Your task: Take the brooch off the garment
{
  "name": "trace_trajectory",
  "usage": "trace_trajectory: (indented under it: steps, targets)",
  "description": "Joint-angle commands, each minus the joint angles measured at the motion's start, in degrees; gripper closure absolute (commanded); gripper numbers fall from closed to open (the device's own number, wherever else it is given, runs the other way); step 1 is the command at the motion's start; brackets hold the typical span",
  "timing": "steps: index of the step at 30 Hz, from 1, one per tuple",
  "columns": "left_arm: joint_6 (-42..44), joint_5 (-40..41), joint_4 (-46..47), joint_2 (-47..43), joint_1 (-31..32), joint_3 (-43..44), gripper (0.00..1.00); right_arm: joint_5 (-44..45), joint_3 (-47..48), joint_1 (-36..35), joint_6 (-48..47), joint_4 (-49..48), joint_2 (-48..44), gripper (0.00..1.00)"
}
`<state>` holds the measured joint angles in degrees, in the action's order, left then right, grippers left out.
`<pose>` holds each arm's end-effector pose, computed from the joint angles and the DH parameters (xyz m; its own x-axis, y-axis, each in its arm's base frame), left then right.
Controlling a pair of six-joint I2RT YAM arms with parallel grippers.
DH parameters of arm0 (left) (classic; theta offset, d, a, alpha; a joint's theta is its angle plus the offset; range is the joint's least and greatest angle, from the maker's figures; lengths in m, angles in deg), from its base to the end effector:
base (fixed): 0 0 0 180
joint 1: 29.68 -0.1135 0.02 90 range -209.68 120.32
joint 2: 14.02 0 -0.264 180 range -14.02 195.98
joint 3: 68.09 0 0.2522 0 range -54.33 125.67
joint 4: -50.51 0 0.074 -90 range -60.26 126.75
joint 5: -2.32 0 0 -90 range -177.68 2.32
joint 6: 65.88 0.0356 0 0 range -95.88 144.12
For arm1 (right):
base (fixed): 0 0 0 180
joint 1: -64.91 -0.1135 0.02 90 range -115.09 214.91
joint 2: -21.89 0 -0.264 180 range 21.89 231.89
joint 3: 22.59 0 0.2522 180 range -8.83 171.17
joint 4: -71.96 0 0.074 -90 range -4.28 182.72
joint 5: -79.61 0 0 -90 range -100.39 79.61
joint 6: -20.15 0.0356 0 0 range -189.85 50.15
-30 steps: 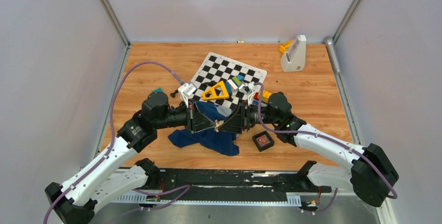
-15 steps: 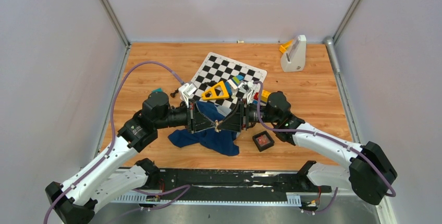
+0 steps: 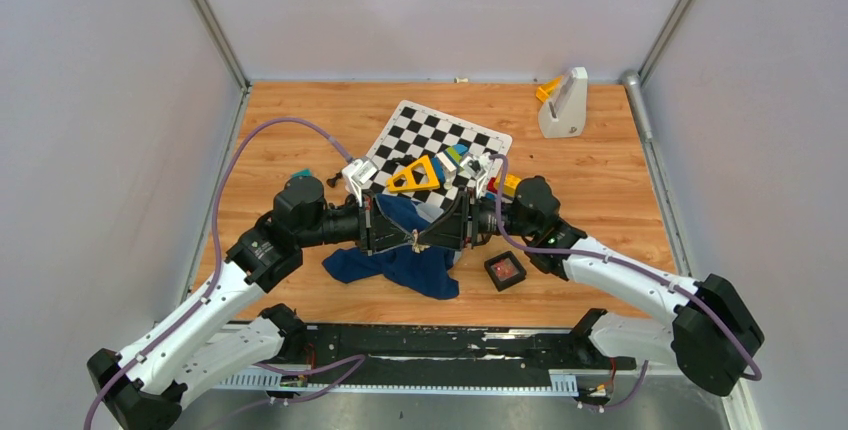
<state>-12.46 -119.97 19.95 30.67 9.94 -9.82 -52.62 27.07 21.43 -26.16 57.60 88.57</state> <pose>0.1242 -0.1275 0.3280 -0.7364 -0.0443 -0.6750 0.6149 0.3723 -0.6952 0.1699 0.1941 0.2775 -0.7128 0.0289 -0.7008 -0.6974 0.0765 0.7126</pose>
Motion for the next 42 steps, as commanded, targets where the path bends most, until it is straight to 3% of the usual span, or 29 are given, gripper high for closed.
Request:
trace_trajectory:
  steps: [1, 13, 19, 23, 27, 33, 38, 40, 42]
  targets:
    - [0.7, -1.1, 1.7, -0.6, 0.1, -0.2, 1.0, 5.3, -0.9, 0.5, -0.1, -2.3, -3.2, 0.7]
    - [0.3, -0.2, 1.7, 0.7, 0.1, -0.1, 1.0, 5.3, -1.4, 0.6, -1.5, -0.5, -4.9, 0.67]
    - [1.4, 2.0, -0.4, 1.9, 0.2, 0.1, 1.0, 7.1, -2.0, 0.9, -2.3, 1.8, -7.1, 0.6]
    - [2.1, 5.3, -3.1, 3.4, 0.1, 0.3, 1.0, 10.3, -2.5, 1.9, -2.8, 5.3, -9.6, 0.5]
    - [2.0, 12.2, -7.3, 8.0, 0.3, 0.6, 1.0, 16.5, -1.6, 2.8, -5.3, 14.4, -13.0, 0.43]
    - [0.1, 19.0, -7.1, 18.9, 5.2, 1.7, 1.0, 27.4, -2.7, 5.0, -6.7, 26.7, -17.8, 0.43]
    - [-3.0, 13.8, 5.1, 26.7, 6.5, -0.3, 1.0, 29.0, -4.0, 9.5, -6.6, 33.8, -19.3, 0.42]
    - [-3.0, 15.4, 5.5, 29.6, 6.4, -0.2, 1.0, 28.5, -4.6, 11.2, -6.6, 35.0, -19.6, 0.42]
    - [-2.7, 22.1, 1.3, 32.6, 5.7, 0.9, 1.0, 28.5, -5.0, 12.3, -6.8, 35.9, -20.0, 0.42]
